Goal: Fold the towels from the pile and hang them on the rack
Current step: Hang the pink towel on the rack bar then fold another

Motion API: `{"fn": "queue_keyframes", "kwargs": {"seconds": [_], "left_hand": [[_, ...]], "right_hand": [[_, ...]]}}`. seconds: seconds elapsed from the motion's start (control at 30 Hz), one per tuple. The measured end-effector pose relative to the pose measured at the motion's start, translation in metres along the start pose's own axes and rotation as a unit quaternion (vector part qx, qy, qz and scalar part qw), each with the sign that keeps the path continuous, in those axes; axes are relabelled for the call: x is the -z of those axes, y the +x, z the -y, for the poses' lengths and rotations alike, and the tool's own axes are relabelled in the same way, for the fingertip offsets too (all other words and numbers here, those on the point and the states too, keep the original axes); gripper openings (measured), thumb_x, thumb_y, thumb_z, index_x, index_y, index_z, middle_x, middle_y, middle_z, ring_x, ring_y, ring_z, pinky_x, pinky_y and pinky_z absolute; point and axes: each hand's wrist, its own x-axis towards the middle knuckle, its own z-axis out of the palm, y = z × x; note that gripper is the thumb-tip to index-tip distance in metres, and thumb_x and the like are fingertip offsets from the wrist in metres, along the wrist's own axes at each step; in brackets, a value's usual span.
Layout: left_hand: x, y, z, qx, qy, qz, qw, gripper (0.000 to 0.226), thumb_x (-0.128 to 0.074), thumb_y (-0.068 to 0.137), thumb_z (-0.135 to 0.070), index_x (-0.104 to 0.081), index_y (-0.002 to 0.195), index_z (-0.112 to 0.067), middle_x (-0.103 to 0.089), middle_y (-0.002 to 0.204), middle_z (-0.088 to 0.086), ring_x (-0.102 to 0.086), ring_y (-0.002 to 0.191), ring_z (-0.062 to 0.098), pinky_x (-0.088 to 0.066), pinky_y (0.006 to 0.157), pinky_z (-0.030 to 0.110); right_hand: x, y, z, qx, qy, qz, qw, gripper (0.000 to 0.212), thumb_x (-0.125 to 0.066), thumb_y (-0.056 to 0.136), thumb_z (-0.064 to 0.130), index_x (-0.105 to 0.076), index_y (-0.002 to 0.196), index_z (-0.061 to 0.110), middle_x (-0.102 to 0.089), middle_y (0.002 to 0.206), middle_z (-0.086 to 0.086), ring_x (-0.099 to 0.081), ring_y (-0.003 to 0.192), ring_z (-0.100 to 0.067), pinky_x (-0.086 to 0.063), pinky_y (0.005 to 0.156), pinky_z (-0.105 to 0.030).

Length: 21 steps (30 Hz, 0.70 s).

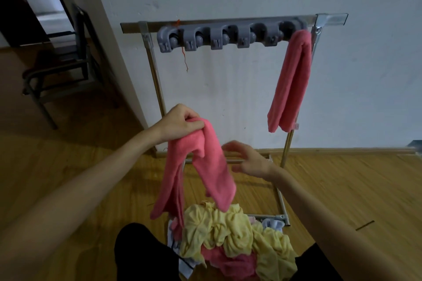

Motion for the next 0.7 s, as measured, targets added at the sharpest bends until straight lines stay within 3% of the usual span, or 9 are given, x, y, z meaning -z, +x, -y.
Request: {"fn": "queue_keyframes", "kwargs": {"seconds": [0.1,0.17,0.23,0.37,0.47,0.63,0.7], "left_hand": [[-0.01,-0.005,0.0,0.013,0.001,0.032,0.999,0.03,-0.059,0.078,-0.022,-0.066,0.062,0.001,-0.056,0.056,0.007,-0.047,0.052,0.006,-0.036,0.05,0.018],[-0.014,-0.008,0.0,0.016,-0.005,0.044,0.999,0.027,-0.061,0.083,-0.014,-0.064,0.057,-0.007,-0.052,0.053,-0.001,-0.044,0.049,0.002,-0.034,0.049,0.016],[-0.017,-0.009,0.001,0.014,-0.006,0.048,0.999,0.024,-0.06,0.084,-0.01,-0.065,0.061,-0.002,-0.053,0.056,0.002,-0.045,0.052,0.004,-0.034,0.05,0.019],[-0.016,-0.013,0.005,-0.003,0.009,0.065,0.998,0.026,-0.058,0.082,-0.017,-0.068,0.074,0.005,-0.061,0.067,0.02,-0.051,0.062,0.016,-0.042,0.057,0.036],[-0.015,-0.016,0.007,-0.01,0.039,0.079,0.996,0.016,-0.06,0.086,-0.014,-0.071,0.08,-0.004,-0.066,0.074,0.014,-0.057,0.067,0.015,-0.049,0.066,0.04],[-0.013,-0.019,0.003,-0.028,0.033,0.12,0.992,0.015,-0.066,0.088,-0.027,-0.073,0.095,-0.015,-0.068,0.082,-0.003,-0.063,0.076,0.007,-0.052,0.067,0.022],[-0.009,-0.02,0.003,-0.023,0.015,0.131,0.991,0.022,-0.067,0.085,-0.034,-0.072,0.095,-0.016,-0.069,0.082,-0.003,-0.065,0.076,0.008,-0.054,0.066,0.022]], "right_hand": [[-0.007,0.001,0.024,0.067,0.16,-0.034,0.984,0.038,-0.07,0.077,0.006,-0.056,0.111,-0.001,-0.063,0.111,-0.012,-0.06,0.11,-0.024,-0.047,0.099,-0.033],[-0.012,0.004,0.034,0.084,0.19,-0.046,0.977,0.029,-0.068,0.082,-0.002,-0.053,0.106,-0.01,-0.062,0.099,-0.016,-0.061,0.095,-0.027,-0.05,0.089,-0.033],[-0.014,0.007,0.038,0.094,0.187,-0.051,0.976,0.024,-0.067,0.082,-0.005,-0.052,0.1,-0.01,-0.058,0.09,-0.016,-0.057,0.085,-0.026,-0.05,0.076,-0.03],[-0.011,0.009,0.033,0.119,0.087,-0.057,0.987,0.02,-0.071,0.081,0.002,-0.052,0.087,0.005,-0.053,0.077,-0.002,-0.049,0.072,-0.016,-0.045,0.065,-0.029],[-0.003,0.005,0.029,0.178,-0.08,-0.094,0.976,0.02,-0.057,0.089,0.005,-0.041,0.085,0.016,-0.043,0.074,0.009,-0.038,0.063,-0.006,-0.037,0.06,-0.02],[0.015,-0.006,0.028,0.232,-0.21,-0.095,0.945,0.009,-0.042,0.097,0.011,-0.034,0.092,0.013,-0.043,0.079,0.005,-0.039,0.062,-0.008,-0.032,0.06,-0.019],[0.027,-0.009,0.027,0.231,-0.234,-0.089,0.94,0.008,-0.04,0.098,0.016,-0.033,0.094,0.015,-0.045,0.082,0.004,-0.043,0.064,-0.011,-0.036,0.061,-0.023]]}}
